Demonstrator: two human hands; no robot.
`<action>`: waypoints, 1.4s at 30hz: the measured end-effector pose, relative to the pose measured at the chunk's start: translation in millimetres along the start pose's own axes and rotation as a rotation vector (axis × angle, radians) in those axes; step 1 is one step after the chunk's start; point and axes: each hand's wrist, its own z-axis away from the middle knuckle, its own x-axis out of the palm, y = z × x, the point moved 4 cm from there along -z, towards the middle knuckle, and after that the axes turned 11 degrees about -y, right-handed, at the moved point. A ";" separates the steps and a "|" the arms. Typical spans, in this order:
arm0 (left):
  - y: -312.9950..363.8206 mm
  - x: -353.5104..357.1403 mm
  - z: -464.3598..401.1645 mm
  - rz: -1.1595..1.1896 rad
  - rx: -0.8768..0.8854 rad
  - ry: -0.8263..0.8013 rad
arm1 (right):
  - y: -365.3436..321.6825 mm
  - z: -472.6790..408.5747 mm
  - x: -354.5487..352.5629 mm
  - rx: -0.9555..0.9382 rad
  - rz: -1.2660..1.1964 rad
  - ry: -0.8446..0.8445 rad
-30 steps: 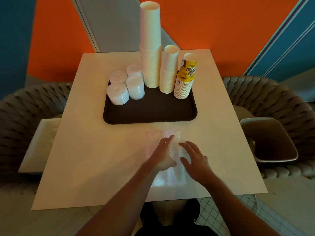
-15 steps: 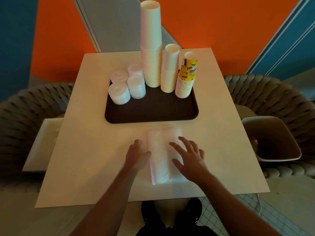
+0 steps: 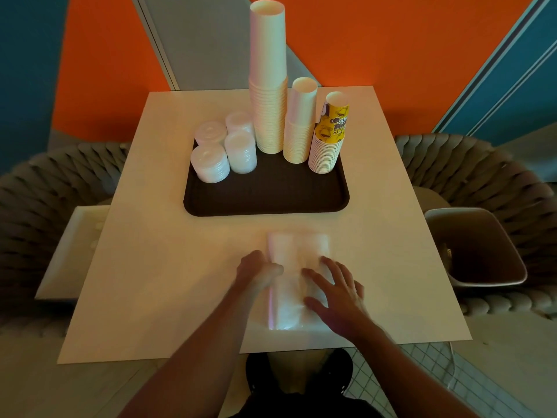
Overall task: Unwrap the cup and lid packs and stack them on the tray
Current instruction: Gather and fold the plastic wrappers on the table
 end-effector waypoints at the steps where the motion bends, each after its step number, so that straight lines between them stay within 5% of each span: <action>1: 1.7 0.7 0.8 0.012 0.008 -0.006 | 2.2 0.9 0.0 -0.008 -0.018 0.002; 10: 6.3 15.4 5.6 0.140 0.024 -0.134 | 19.0 8.2 -0.1 -0.033 -0.092 0.011; 16: 14.1 29.5 11.5 0.319 0.196 -0.195 | 35.6 15.5 0.6 -0.004 -0.108 0.014; 22: -1.0 48.5 26.9 0.158 0.538 -0.263 | 39.6 15.6 1.0 0.010 -0.149 0.026; 28: -17.8 36.6 20.7 0.366 0.459 -0.347 | 39.8 15.5 0.0 0.004 -0.139 0.014; 35: -18.7 43.5 19.9 0.230 0.460 -0.495 | 40.7 14.5 1.4 0.004 -0.123 0.003; 42: -5.5 30.8 -3.4 0.357 0.424 -0.502 | 40.3 14.2 1.3 0.001 -0.117 0.002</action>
